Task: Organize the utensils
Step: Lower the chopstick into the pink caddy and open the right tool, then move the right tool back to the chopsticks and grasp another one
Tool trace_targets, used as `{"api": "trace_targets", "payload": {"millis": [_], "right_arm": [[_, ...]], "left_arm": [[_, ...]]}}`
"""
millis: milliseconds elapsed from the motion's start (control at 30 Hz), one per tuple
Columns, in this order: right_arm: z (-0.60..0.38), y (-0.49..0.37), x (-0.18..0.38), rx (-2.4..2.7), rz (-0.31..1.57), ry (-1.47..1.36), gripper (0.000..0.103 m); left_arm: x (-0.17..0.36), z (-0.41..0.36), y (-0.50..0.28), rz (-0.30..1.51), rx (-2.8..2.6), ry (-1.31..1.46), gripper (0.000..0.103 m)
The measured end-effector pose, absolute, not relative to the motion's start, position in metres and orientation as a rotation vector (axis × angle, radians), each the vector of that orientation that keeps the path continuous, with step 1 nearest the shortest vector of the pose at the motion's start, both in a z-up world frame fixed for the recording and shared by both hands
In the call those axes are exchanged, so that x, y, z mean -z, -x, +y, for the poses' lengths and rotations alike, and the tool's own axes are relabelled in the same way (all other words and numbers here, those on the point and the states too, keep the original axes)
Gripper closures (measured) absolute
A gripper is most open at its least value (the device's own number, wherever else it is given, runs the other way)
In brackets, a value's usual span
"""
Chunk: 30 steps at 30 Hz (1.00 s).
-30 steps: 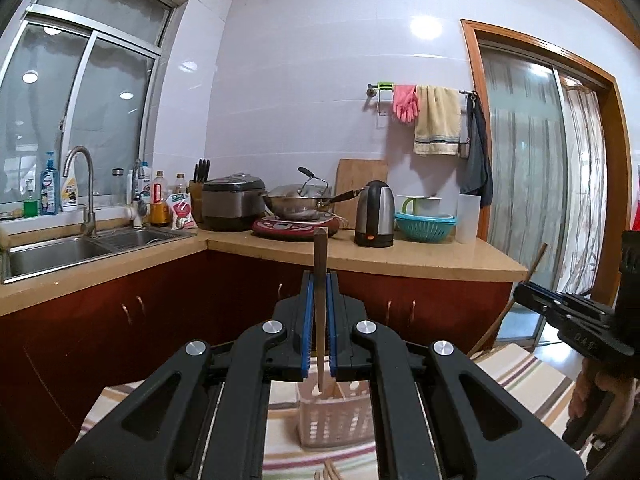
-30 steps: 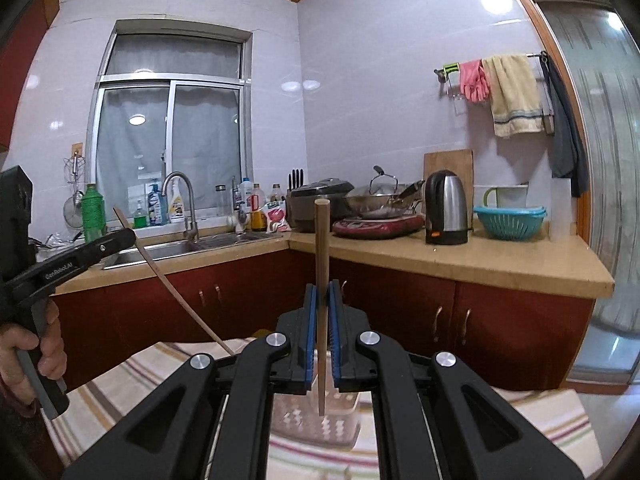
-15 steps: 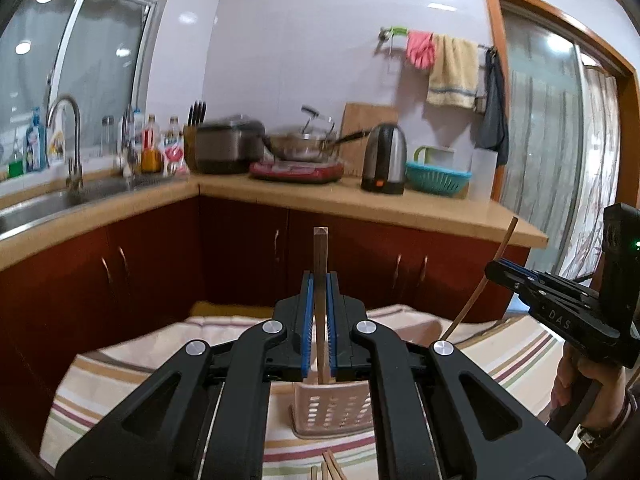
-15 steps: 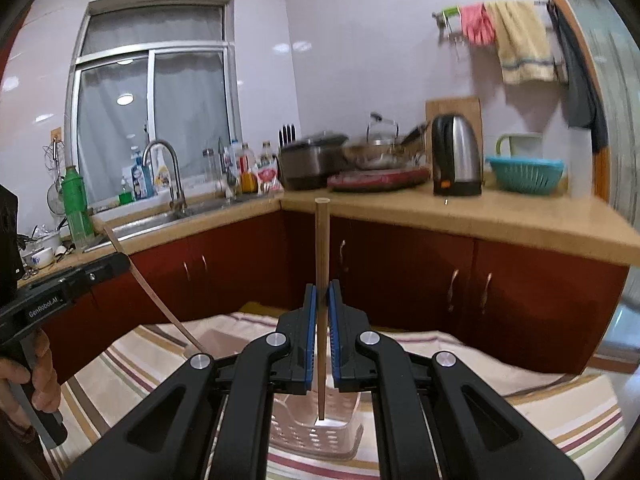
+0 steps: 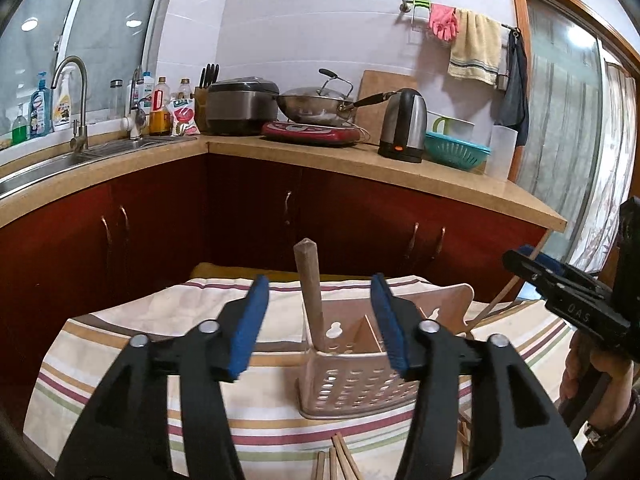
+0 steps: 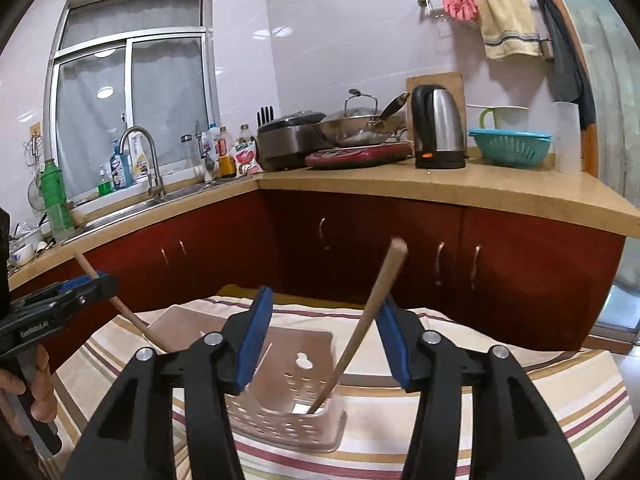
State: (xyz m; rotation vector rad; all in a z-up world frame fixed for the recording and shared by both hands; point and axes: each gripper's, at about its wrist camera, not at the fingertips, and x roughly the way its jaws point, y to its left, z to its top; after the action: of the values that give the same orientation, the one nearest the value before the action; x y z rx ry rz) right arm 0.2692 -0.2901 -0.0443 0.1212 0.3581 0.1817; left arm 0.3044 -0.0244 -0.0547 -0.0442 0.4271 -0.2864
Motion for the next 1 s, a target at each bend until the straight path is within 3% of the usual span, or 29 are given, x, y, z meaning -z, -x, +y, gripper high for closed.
{"api": "trace_targets", "payload": {"millis": [167,333,833,1000], "right_arm": [[-0.297,-0.264,0.042,-0.153,0.359,-0.125,0.039],[-0.302,-0.253,0.040,-0.121,0.360,-0.108,0.035],[-0.301,-0.142,0.064,-0.110,0.351,-0.081,0.035],[-0.290,-0.095,0.090,-0.109,0.384,-0.045,0.041]], "left_arm": [[0.053,-0.026,-0.297,0.425,0.270,0.030,0.040],[0.050,-0.027,-0.281,0.398,0.240,-0.006,0.031],[0.077,-0.013,-0.191,0.415,0.197,-0.020,0.025],[0.099,-0.005,-0.160,0.452,0.179,-0.018,0.025]]}}
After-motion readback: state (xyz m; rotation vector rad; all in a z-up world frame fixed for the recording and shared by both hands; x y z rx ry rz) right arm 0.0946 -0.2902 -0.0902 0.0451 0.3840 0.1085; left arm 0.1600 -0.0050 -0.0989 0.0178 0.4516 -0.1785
